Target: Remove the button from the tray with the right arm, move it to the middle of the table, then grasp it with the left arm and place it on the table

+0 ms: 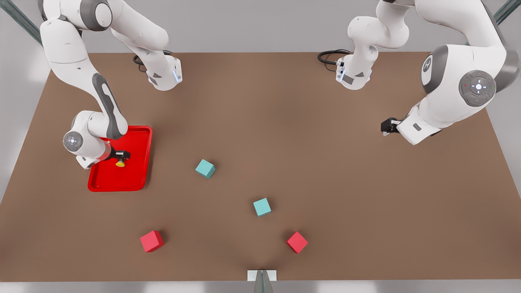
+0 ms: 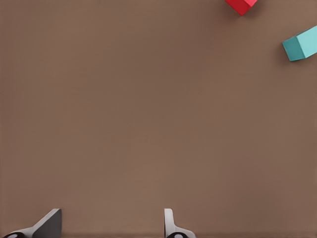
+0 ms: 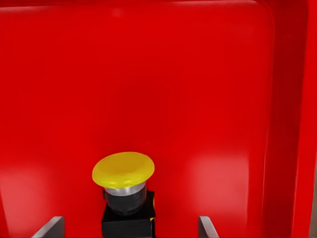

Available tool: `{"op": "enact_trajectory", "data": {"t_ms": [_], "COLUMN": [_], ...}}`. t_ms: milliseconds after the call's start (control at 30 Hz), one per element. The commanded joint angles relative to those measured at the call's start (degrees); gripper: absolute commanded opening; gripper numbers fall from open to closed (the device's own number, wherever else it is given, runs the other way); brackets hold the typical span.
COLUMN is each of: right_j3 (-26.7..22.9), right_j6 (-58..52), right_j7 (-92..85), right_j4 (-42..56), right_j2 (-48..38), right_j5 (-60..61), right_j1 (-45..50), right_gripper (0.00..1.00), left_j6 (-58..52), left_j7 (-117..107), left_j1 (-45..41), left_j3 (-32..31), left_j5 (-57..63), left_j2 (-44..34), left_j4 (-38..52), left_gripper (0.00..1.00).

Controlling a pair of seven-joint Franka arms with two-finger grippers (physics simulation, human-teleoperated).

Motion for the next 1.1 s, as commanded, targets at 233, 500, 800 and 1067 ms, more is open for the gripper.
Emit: {"op": "enact_trajectory", "data": {"t_ms": [233, 500, 800, 1067], "right_j3": [0.0, 0.0, 15.56, 21.54], "right_j6": [0.45, -1.65, -13.34, -23.88], "right_j7": [-3.9, -3.81, 6.99, 39.77], "right_j4": [-0.96, -0.26, 8.97, 26.79], "right_j2": [0.44, 0.61, -4.04, 3.06], "right_j5": [-0.16, -0.24, 0.46, 3.53], "right_j1": [0.42, 0.95, 0.51, 15.97], "right_gripper": [0.75, 0.39, 0.39, 0.39], "left_j6": [-0.3, -0.82, -1.17, -1.44], "left_j7": [0.22, 0.3, 0.3, 0.3], "left_j1": [-0.02, -0.02, -0.02, -0.46], "left_j3": [0.02, 0.02, 0.02, 0.02], "left_j5": [0.06, 0.06, 0.06, 0.06], "left_j2": [-0.06, -0.06, -0.06, -0.06], "left_j4": [0.03, 0.03, 0.03, 0.03], "left_gripper": [1.0, 1.0, 1.0, 1.0]}}
